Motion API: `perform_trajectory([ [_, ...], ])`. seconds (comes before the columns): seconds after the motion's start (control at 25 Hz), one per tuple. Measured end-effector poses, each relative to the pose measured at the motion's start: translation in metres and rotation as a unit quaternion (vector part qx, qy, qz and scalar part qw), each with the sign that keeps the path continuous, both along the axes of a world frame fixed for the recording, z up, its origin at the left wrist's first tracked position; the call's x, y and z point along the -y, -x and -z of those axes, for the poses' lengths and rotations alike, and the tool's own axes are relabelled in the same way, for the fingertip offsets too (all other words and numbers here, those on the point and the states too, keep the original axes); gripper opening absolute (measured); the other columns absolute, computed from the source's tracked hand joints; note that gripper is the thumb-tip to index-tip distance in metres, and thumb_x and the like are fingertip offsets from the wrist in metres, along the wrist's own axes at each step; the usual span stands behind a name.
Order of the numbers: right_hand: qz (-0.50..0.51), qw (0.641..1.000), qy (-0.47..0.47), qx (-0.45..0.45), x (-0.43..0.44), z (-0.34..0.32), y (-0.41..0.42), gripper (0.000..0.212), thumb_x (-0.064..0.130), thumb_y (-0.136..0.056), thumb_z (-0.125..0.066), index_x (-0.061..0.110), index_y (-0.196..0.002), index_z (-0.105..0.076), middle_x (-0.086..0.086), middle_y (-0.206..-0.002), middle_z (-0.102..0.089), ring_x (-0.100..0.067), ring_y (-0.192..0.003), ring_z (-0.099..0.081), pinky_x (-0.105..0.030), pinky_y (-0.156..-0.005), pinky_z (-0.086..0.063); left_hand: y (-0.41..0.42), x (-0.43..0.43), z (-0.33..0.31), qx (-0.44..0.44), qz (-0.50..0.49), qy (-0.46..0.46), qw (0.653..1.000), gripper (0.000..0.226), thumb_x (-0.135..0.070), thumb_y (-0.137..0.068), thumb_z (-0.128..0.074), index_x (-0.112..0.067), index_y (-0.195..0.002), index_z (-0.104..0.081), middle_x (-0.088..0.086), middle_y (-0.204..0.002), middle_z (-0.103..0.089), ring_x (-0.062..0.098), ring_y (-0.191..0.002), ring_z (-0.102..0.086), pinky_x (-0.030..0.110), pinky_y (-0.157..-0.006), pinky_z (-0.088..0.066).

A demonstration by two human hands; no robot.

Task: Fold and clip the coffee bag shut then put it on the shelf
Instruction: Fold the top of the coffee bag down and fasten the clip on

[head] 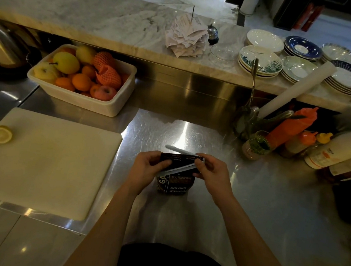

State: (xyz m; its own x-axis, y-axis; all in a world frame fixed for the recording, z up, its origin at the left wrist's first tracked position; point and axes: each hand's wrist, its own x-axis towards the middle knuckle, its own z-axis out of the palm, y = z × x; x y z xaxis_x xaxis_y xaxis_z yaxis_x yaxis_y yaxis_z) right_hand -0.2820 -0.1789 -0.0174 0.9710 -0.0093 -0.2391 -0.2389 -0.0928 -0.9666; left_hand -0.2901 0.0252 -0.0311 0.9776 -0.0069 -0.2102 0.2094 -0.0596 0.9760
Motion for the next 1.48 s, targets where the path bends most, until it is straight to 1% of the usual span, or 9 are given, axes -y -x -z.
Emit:
perform_trajectory([
  [0.12, -0.008, 0.998, 0.056, 0.02, -0.002, 0.01, 0.0, 0.016, 0.02, -0.092, -0.062, 0.019, -0.106, -0.071, 0.003, -0.096, -0.073, -0.012, -0.09, -0.068, -0.026, -0.075, -0.055, -0.001, -0.003, 0.001, -0.016, 0.005, 0.017, 1.0, 0.016, -0.005, -0.086, -0.069, -0.01, -0.099, -0.076, 0.001, -0.09, -0.079, 0.01, -0.085, -0.074, 0.02, -0.073, -0.055],
  [0.24, 0.01, 1.0, 0.012, 0.007, -0.006, 0.018, 0.003, 0.016, 0.025, -0.093, -0.06, 0.023, -0.103, -0.072, 0.003, -0.099, -0.074, -0.011, -0.098, -0.068, -0.031, -0.089, -0.054, -0.004, -0.005, 0.005, -0.031, 0.001, 0.012, 0.999, 0.022, -0.008, -0.086, -0.07, -0.009, -0.107, -0.074, 0.006, -0.101, -0.078, 0.017, -0.096, -0.074, 0.038, -0.091, -0.057],
  [0.36, 0.027, 0.999, -0.019, -0.007, -0.007, 0.024, 0.003, 0.017, 0.027, -0.094, -0.057, 0.021, -0.101, -0.072, -0.001, -0.099, -0.074, -0.014, -0.097, -0.069, -0.031, -0.085, -0.054, -0.002, -0.005, 0.004, -0.032, -0.011, 0.033, 0.999, 0.028, -0.013, -0.084, -0.074, -0.013, -0.112, -0.072, 0.005, -0.112, -0.075, 0.019, -0.105, -0.071, 0.046, -0.099, -0.053],
  [0.56, 0.051, 0.997, -0.051, -0.014, -0.014, 0.026, 0.007, 0.022, 0.024, -0.098, -0.052, 0.012, -0.102, -0.069, 0.001, -0.096, -0.074, -0.006, -0.089, -0.07, -0.021, -0.076, -0.054, 0.002, -0.01, 0.003, -0.043, -0.01, 0.018, 0.999, 0.077, -0.015, -0.071, -0.085, -0.029, -0.137, -0.047, -0.008, -0.13, -0.056, 0.009, -0.112, -0.06, 0.025, -0.087, -0.055],
  [0.68, 0.048, 0.998, -0.039, -0.007, -0.016, 0.025, 0.009, 0.021, 0.027, -0.098, -0.05, 0.017, -0.097, -0.069, 0.0, -0.096, -0.074, -0.006, -0.09, -0.07, -0.019, -0.072, -0.055, 0.004, -0.006, 0.009, -0.029, -0.068, 0.04, 0.996, 0.053, -0.011, -0.073, -0.083, -0.017, -0.121, -0.06, 0.006, -0.116, -0.07, 0.022, -0.106, -0.069, 0.029, -0.084, -0.059],
  [0.84, 0.001, 1.0, 0.025, 0.017, -0.005, 0.023, 0.007, 0.015, 0.029, -0.095, -0.055, 0.027, -0.093, -0.07, 0.001, -0.097, -0.074, -0.011, -0.094, -0.069, -0.026, -0.082, -0.055, 0.005, -0.002, 0.012, -0.025, -0.111, 0.099, 0.989, 0.033, -0.003, -0.079, -0.075, -0.001, -0.109, -0.063, 0.007, -0.1, -0.075, 0.023, -0.099, -0.072, 0.022, -0.076, -0.057],
  [0.96, -0.024, 0.998, 0.051, 0.022, 0.001, 0.021, 0.006, 0.009, 0.021, -0.092, -0.061, 0.026, -0.093, -0.069, 0.004, -0.093, -0.073, -0.013, -0.091, -0.069, -0.031, -0.082, -0.056, 0.005, -0.003, 0.013, -0.025, -0.093, 0.109, 0.989, 0.026, -0.004, -0.083, -0.071, -0.004, -0.109, -0.065, 0.008, -0.1, -0.076, 0.021, -0.098, -0.073, 0.027, -0.083, -0.057],
  [1.16, -0.035, 0.992, 0.115, 0.037, 0.003, 0.023, -0.001, 0.009, 0.017, -0.092, -0.06, 0.022, -0.095, -0.067, 0.005, -0.09, -0.07, -0.021, -0.091, -0.067, -0.047, -0.086, -0.056, 0.004, -0.013, 0.007, -0.01, -0.049, 0.081, 0.995, 0.025, -0.007, -0.086, -0.07, -0.009, -0.111, -0.071, 0.003, -0.101, -0.078, 0.012, -0.1, -0.072, 0.019, -0.084, -0.054],
  [1.48, -0.046, 0.991, 0.119, 0.038, 0.001, 0.022, -0.001, 0.011, 0.017, -0.092, -0.06, 0.027, -0.095, -0.065, 0.005, -0.091, -0.069, -0.021, -0.092, -0.067, -0.049, -0.088, -0.055, 0.002, -0.023, 0.011, 0.015, -0.034, -0.024, 0.999, 0.006, -0.014, -0.083, -0.074, -0.012, -0.089, -0.073, 0.007, -0.092, -0.077, 0.015, -0.091, -0.073, 0.025, -0.084, -0.054],
])
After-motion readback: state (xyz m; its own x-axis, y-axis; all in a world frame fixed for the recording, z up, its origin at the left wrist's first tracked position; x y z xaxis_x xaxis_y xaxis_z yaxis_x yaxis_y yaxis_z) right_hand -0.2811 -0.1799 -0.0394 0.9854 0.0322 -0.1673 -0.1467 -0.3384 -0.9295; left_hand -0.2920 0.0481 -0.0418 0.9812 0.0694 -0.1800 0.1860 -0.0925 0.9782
